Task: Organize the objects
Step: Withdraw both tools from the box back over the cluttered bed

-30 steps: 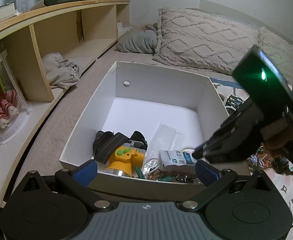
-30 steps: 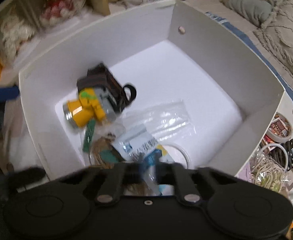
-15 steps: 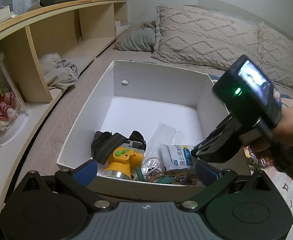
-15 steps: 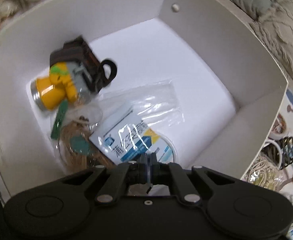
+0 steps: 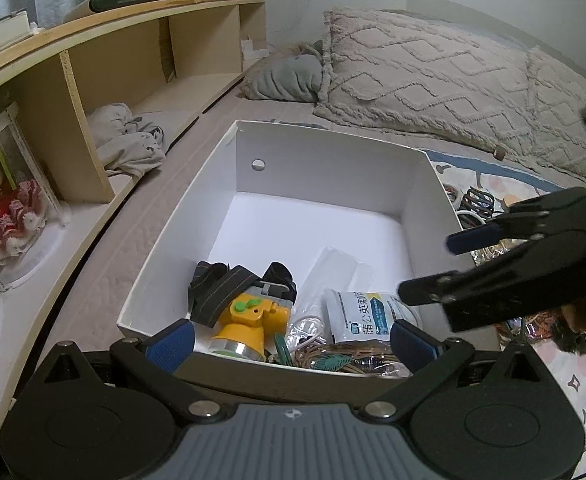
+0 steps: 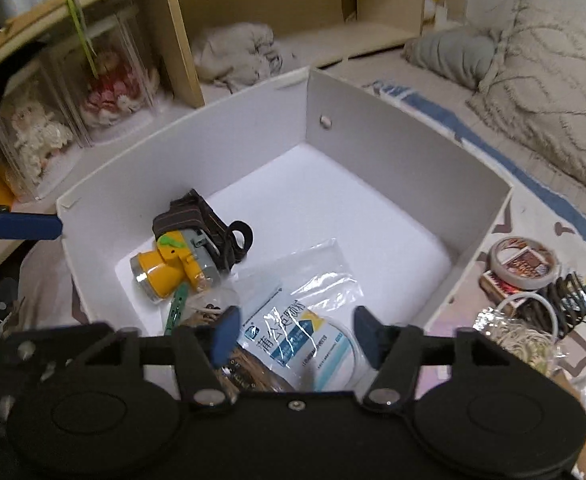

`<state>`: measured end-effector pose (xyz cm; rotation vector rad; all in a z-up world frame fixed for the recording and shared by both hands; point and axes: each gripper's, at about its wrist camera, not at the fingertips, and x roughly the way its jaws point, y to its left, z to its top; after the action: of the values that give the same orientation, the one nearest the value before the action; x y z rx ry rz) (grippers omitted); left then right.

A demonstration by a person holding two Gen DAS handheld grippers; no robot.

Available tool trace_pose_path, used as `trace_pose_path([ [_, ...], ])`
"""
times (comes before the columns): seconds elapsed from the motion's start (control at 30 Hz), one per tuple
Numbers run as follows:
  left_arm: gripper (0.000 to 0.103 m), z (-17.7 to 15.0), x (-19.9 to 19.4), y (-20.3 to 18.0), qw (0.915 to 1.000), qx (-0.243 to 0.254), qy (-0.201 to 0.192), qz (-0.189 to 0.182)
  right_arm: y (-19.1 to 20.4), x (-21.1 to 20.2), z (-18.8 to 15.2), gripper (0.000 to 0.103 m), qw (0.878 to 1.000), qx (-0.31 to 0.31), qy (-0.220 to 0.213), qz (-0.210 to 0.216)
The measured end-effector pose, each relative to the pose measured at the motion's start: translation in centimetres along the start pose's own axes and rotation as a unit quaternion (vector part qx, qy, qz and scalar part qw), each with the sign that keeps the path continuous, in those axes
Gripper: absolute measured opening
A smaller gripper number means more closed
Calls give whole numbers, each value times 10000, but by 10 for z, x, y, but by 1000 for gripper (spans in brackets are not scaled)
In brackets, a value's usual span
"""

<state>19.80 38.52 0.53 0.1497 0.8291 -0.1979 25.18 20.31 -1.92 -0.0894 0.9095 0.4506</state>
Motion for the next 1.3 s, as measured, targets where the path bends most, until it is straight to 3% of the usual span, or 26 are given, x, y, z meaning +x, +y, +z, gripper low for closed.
trace_pose_path([
  [0.2,103,-1,-3,-3,10000,-17,-38,35,-2,-26,-18,88,9992,63,-382,-119],
  [0.5,103,-6,-16,-7,9997,-135,-193,62,2,-51,-42,97,9954,183,-915,-198],
  [1.3,103,-17,-41,-28,9984,-163,-434,320,-10,-93,-76,101,9896,743,-1185,-338],
])
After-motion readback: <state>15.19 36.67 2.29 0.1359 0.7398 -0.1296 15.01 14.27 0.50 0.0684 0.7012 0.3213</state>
